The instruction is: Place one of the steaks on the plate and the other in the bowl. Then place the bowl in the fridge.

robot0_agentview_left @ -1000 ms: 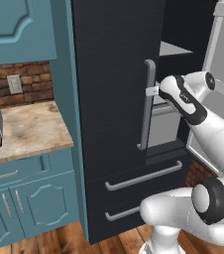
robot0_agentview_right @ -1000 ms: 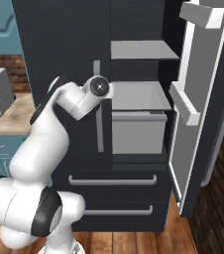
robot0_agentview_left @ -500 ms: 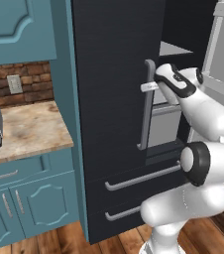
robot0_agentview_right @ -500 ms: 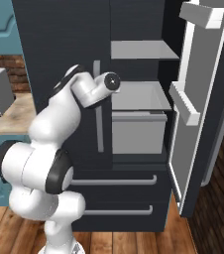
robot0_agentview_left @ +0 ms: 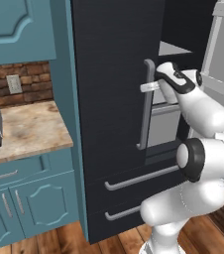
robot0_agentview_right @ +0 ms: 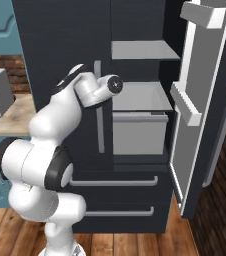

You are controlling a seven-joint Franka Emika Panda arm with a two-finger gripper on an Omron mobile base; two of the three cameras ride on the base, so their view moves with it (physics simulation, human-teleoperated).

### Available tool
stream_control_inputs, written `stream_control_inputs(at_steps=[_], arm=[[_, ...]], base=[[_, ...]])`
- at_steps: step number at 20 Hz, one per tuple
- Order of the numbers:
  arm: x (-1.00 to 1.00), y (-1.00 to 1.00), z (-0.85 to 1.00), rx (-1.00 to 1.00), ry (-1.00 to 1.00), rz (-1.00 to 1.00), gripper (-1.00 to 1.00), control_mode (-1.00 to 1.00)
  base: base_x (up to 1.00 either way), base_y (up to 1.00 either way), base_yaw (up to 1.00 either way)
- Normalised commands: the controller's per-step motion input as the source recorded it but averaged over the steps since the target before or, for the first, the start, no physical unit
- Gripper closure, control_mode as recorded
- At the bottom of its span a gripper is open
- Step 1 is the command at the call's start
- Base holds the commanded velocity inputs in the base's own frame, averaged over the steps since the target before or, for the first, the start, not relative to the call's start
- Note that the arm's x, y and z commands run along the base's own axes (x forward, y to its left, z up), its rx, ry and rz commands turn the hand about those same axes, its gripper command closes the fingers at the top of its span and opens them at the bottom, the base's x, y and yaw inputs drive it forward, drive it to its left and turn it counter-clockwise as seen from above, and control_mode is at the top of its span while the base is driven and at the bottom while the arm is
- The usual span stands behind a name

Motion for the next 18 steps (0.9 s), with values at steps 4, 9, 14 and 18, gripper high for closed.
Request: stream_control_inputs(at_steps=[4,9,14,18], arm=[[0.57,0.09,-0.06,0.00,0.00,0.00,1.00,-1.00],[-0.04,0.00,0.00,0.00,0.03,0.00,1.00,-1.00],[-0.56,-0.07,0.00,0.00,0.04,0.00,1.00,-1.00],[-0.77,-0.11,0.00,0.00,0.01,0.00,1.00,-1.00]], base=[[0.00,0.00,0.00],[0.00,0.00,0.00],[0.00,0.00,0.00],[0.00,0.00,0.00]])
